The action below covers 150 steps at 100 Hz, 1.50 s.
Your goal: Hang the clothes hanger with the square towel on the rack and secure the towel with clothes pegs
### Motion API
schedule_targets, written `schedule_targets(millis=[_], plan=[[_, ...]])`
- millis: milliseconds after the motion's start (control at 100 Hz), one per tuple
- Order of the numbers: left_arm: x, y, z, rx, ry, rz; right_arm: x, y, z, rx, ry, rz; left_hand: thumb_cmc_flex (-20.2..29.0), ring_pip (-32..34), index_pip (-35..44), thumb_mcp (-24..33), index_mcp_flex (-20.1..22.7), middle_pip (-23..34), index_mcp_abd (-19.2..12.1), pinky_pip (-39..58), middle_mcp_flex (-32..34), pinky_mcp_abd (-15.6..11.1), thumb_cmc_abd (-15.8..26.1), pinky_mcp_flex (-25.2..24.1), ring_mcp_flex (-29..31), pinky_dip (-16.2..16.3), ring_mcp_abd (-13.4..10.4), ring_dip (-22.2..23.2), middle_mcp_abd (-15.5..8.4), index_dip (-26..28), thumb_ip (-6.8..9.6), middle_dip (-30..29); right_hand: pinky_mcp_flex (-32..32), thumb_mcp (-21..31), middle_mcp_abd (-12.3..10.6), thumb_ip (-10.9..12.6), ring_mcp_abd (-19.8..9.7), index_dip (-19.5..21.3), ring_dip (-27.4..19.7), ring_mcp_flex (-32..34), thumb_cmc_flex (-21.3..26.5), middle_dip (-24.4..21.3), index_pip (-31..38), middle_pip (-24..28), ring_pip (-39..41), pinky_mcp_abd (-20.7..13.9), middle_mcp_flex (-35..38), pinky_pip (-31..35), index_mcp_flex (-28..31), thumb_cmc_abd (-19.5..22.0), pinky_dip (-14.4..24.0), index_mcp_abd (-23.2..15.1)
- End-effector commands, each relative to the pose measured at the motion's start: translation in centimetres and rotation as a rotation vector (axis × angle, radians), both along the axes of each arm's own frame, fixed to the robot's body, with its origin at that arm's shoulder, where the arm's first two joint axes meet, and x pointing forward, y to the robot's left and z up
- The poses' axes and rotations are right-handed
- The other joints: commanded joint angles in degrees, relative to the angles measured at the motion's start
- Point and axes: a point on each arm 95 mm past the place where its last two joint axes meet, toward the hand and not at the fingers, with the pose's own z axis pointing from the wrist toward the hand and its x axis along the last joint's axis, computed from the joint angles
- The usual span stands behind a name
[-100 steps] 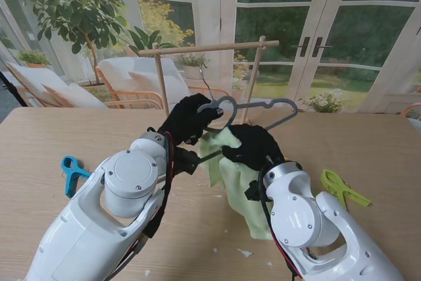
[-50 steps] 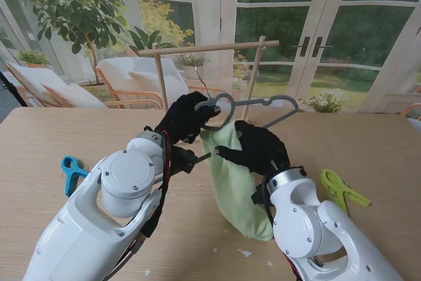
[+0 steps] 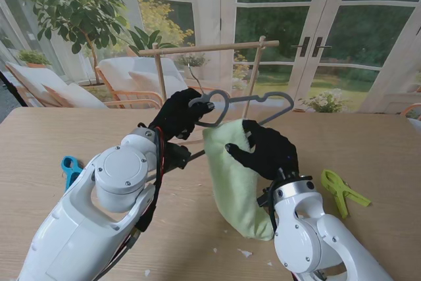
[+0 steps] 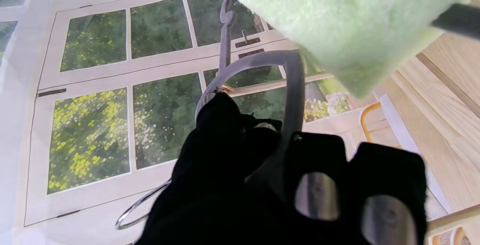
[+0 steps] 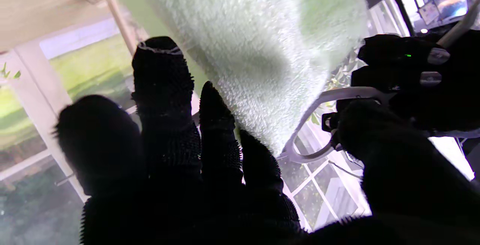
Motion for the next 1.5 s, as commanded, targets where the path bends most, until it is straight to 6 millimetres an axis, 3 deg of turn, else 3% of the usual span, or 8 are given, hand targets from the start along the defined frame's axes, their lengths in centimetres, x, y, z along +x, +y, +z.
schedule_targets(millis=[0,130,270,420,600,840,1130,1490], plan=[[-0.1,0.2,0.2,0.001,-0.004,-0.019,-0.2,-0.2,-0.1,-0.034,-0.006,-0.015,4.0,5.3,1.1,0.5,-0.9,7.5,2.9,16.7,2.2,-2.4,4.0,2.0,4.0,1.6,-7.5,0.6,0.3,0.7,1.49,1.6,-3.8,0.0,-1.4,2.6,2.3,0.0,1.5,-3.2,0.7,-0.5,0.5,-1.5,0.2,0.3,-1.3,-0.1,2.0,1.7,11.6,-6.7],[0.0,0.6,0.2,0.003,0.003,-0.030,-0.3,-0.8,-0.3,-0.140,-0.058,-0.061,4.0,5.3,1.1,0.5,-0.9,7.4,2.9,16.7,2.2,-2.3,3.9,2.0,4.0,1.7,-7.5,0.7,0.4,0.7,1.54,1.7,-11.3,0.5,-3.4,2.4,0.8,2.9,5.7,-11.8,1.8,2.6,-1.4,0.7,4.5,-4.1,-6.3,2.5,5.0,1.2,18.9,-14.0],[0.0,1.0,0.1,0.006,0.007,-0.036,-0.3,-1.4,-0.3,-0.225,-0.098,-0.106,4.0,5.4,1.1,0.6,-0.9,7.4,2.9,16.7,2.1,-2.2,3.9,2.0,4.0,1.8,-7.5,0.7,0.5,0.7,1.59,1.7,-12.2,1.7,-3.9,2.2,-0.6,3.0,8.1,-14.7,1.1,4.7,-3.4,2.2,9.1,-8.3,-8.7,6.4,6.2,-0.3,22.0,-7.4],[0.1,1.4,0.3,0.002,0.004,-0.025,-0.5,-2.0,-0.5,-0.256,-0.141,-0.134,4.0,5.4,1.1,0.7,-0.9,7.4,2.9,16.7,2.1,-2.0,3.9,2.0,4.0,1.9,-7.3,0.8,0.5,0.7,1.62,1.8,-14.3,2.4,-4.2,1.9,-1.6,2.9,8.6,-17.8,0.5,5.9,-3.9,3.5,9.6,-9.4,-12.0,6.1,4.8,-1.2,22.5,-6.9],[0.3,1.8,1.1,-0.005,-0.014,-0.012,-1.6,-2.6,-1.2,-0.156,-0.135,-0.090,4.0,5.4,1.0,0.8,-0.8,7.4,2.9,16.7,2.0,-1.9,3.8,2.0,4.0,2.0,-7.2,0.8,0.7,0.7,1.64,1.9,-21.1,5.9,-4.1,2.1,-1.0,8.1,5.8,-21.6,3.4,5.5,1.4,2.9,1.9,-5.0,-11.0,-2.7,7.0,-1.5,23.0,-9.3],[0.2,1.5,2.7,-0.021,-0.043,-0.021,-1.3,-4.0,-3.6,-0.084,-0.005,-0.110,4.0,5.4,1.0,0.7,-0.8,7.4,2.9,16.7,2.0,-1.9,3.8,2.0,4.0,2.0,-7.2,0.9,0.7,0.7,1.60,1.9,-31.6,10.9,-3.7,2.2,-1.0,8.6,2.1,-30.3,5.9,3.1,-0.3,-0.6,-7.8,-3.4,-15.2,-14.3,4.3,-2.0,23.1,-8.4],[-0.2,0.7,3.9,-0.025,-0.057,-0.030,-0.6,-4.8,-6.2,-0.012,0.203,-0.035,4.0,5.4,1.0,0.8,-0.8,7.3,2.9,16.7,2.1,-2.0,3.8,2.0,4.0,2.0,-7.4,0.9,0.7,0.7,1.67,2.0,-50.0,-0.3,0.4,-2.0,-0.9,6.5,-4.2,-53.6,-5.5,-2.6,-10.6,-5.6,-22.3,-3.3,-39.6,-37.5,-15.8,-5.5,21.1,6.6],[-0.2,0.1,5.2,-0.051,-0.053,-0.025,-0.1,-3.1,-8.7,0.010,0.349,0.031,4.0,5.4,1.0,0.7,-0.8,7.3,2.9,16.7,2.1,-2.1,3.8,2.0,4.0,2.1,-7.4,0.9,0.7,0.7,1.64,2.0,-49.3,-0.3,3.5,-2.6,1.0,7.7,-5.8,-53.2,-9.3,-4.1,-8.4,-8.1,-24.5,-2.0,-34.7,-44.3,-6.3,-8.0,22.6,8.7]])
